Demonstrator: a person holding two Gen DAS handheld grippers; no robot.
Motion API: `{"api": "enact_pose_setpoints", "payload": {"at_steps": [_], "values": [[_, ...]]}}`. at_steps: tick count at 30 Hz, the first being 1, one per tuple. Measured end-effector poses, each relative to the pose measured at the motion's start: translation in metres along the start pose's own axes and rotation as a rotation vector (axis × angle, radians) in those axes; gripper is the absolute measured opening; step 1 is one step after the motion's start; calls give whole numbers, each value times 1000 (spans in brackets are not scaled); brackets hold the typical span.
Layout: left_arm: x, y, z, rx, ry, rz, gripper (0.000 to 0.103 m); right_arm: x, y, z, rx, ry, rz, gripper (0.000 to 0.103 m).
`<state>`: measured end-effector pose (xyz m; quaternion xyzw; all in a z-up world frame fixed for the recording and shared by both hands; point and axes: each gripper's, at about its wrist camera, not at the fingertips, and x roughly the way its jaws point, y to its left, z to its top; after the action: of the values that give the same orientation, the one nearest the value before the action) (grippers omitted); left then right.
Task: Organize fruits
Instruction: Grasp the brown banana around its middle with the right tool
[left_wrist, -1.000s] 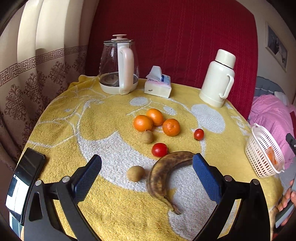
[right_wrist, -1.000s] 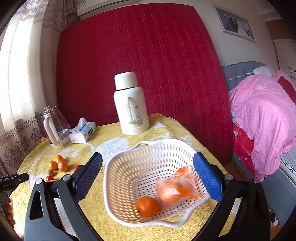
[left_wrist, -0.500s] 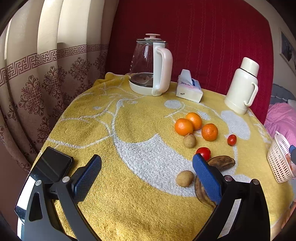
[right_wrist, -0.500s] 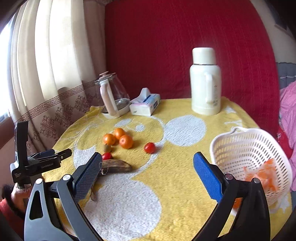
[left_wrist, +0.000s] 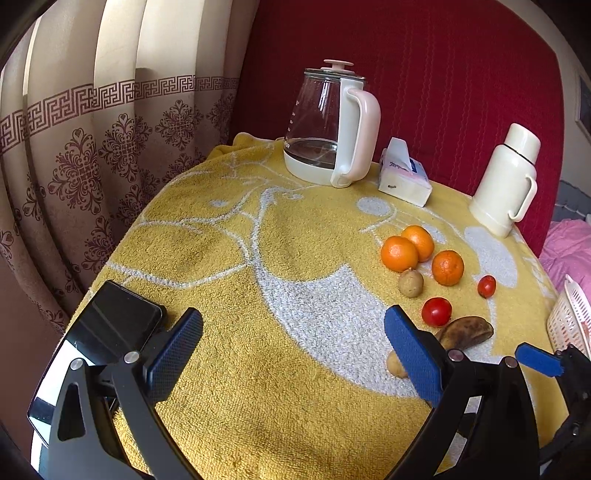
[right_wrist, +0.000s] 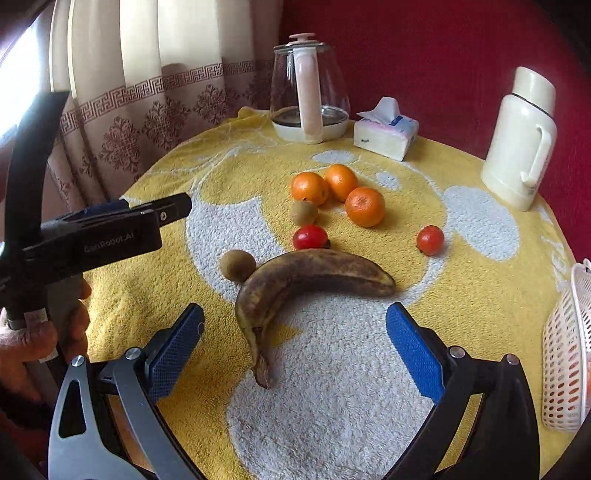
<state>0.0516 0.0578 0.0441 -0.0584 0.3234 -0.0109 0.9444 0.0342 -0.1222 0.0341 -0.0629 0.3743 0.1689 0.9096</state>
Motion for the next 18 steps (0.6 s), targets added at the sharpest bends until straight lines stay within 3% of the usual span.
{"api": "enact_pose_setpoints", "payload": {"at_steps": [10, 18], "values": [[9, 1, -2, -8, 28, -4, 98, 38, 8, 1, -72, 129, -107, 100], [13, 0, -5, -3, 44, -6, 98, 39, -8, -4, -36, 147, -69, 100]]}}
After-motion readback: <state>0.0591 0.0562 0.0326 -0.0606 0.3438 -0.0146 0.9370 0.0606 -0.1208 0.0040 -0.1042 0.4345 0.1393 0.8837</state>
